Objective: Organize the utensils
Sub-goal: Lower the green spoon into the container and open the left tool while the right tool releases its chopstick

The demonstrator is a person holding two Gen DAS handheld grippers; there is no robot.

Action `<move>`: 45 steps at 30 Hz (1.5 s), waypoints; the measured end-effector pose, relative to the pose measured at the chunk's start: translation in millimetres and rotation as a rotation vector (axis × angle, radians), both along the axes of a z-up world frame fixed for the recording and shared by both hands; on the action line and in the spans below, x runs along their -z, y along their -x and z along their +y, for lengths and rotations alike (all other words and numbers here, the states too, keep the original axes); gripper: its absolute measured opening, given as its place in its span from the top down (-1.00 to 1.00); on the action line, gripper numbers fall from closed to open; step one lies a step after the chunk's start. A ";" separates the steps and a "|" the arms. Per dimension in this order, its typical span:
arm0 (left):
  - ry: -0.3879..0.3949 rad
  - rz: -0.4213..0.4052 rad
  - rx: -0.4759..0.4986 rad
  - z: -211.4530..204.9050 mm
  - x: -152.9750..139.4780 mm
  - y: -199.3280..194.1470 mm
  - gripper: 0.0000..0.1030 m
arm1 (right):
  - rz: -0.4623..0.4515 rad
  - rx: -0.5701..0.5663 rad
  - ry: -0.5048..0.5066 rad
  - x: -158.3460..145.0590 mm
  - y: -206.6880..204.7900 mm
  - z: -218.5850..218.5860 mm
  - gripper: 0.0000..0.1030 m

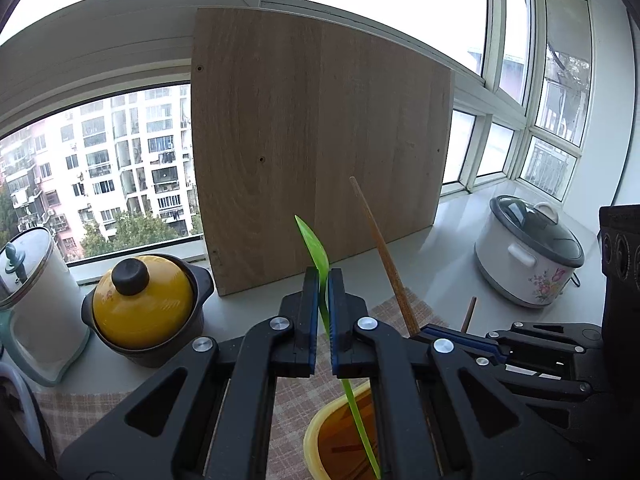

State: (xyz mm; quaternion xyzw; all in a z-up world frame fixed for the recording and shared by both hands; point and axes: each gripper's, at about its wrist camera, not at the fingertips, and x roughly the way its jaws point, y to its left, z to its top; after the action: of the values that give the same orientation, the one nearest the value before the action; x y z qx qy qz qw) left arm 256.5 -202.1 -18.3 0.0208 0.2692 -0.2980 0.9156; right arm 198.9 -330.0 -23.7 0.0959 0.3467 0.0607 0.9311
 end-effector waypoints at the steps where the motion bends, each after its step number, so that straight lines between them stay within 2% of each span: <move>1: -0.002 -0.003 0.003 -0.5 0.1 0.5 0.97 | -0.002 -0.001 0.000 0.8 0.4 0.3 0.93; 19: -0.001 0.010 0.040 3.7 5.1 10.7 0.96 | 0.007 0.001 0.010 9.3 8.1 -1.1 0.92; 31: -0.010 0.023 0.111 9.2 -1.2 38.9 0.96 | -0.022 -0.023 0.035 6.2 28.3 7.2 0.92; 33: 0.000 0.033 0.111 13.4 -3.7 41.5 0.96 | -0.021 -0.023 0.035 7.8 33.2 7.0 0.90; 34: 0.004 0.040 0.109 15.9 -4.8 42.5 0.96 | -0.018 -0.017 0.041 8.5 36.1 6.6 0.81; 35: 0.008 0.050 0.107 18.3 -5.9 43.2 0.91 | -0.015 -0.008 0.044 9.0 39.2 5.8 0.54; 38: 0.030 0.080 0.110 27.0 -8.1 46.3 0.22 | -0.016 -0.006 0.030 6.9 47.7 3.7 0.45; 45: 0.043 0.069 0.077 50.9 -14.5 59.5 0.20 | -0.026 0.000 0.035 -2.7 64.7 3.6 0.41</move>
State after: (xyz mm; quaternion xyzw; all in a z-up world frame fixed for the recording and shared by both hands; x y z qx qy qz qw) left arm 197.0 -151.1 -3.8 0.0011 0.2932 -0.3391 0.8939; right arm 134.2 -326.5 -21.0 0.0790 0.3356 0.0560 0.9370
